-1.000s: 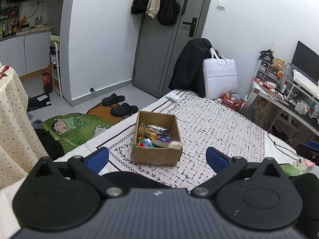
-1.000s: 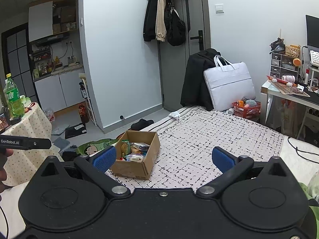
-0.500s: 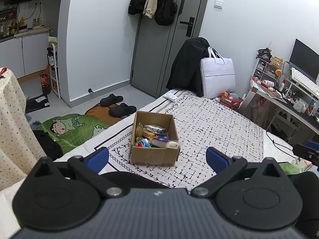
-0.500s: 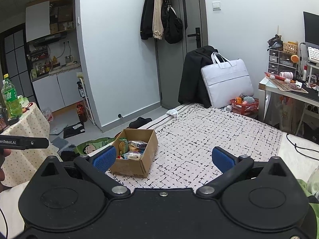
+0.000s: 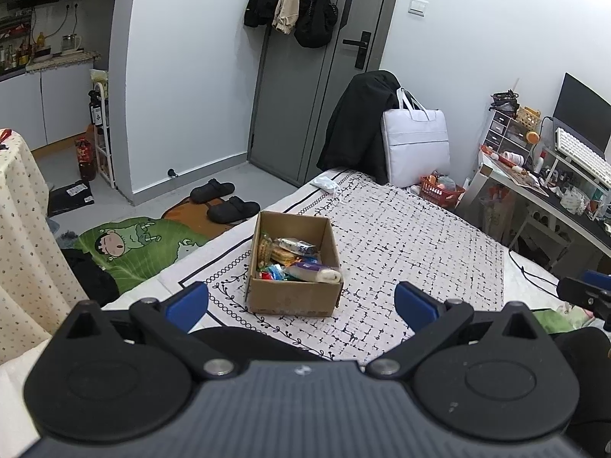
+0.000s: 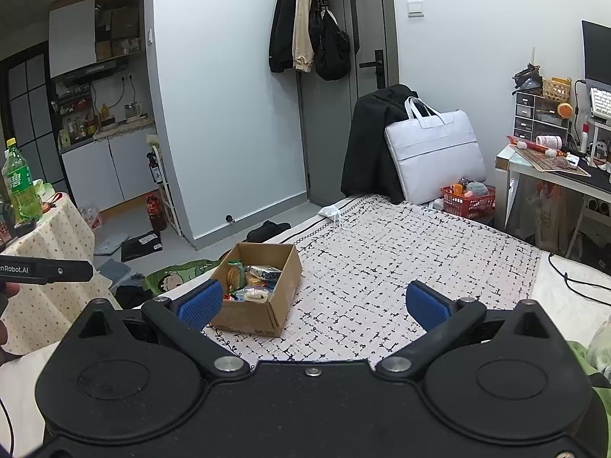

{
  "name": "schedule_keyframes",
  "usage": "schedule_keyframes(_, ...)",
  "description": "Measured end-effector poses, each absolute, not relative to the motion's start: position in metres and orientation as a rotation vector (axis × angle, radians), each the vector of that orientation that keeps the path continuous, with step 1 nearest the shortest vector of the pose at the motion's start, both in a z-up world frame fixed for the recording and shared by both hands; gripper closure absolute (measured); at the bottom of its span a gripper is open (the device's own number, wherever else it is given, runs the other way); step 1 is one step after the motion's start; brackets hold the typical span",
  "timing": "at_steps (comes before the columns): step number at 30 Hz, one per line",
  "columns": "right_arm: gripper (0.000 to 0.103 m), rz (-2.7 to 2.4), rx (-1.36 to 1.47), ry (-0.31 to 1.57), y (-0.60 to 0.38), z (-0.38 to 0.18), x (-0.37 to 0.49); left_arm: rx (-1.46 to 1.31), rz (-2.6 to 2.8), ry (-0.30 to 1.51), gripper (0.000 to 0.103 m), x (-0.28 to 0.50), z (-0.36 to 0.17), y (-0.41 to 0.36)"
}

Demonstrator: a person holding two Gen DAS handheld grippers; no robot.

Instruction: Organize snacks

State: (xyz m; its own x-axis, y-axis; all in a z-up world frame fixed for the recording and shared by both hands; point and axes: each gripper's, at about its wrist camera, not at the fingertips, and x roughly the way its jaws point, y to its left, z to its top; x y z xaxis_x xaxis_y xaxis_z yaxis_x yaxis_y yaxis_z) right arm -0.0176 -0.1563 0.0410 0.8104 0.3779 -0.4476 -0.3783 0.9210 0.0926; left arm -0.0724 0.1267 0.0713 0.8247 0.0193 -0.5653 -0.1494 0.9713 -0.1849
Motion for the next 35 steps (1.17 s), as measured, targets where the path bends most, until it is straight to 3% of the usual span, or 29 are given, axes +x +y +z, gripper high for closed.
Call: schedule_keyframes(35,0.000,0.377,0.003,0.522,-0.161,0.027,-0.011,-0.237,0.078,0.593,0.000,-0.071,0.060,0.123)
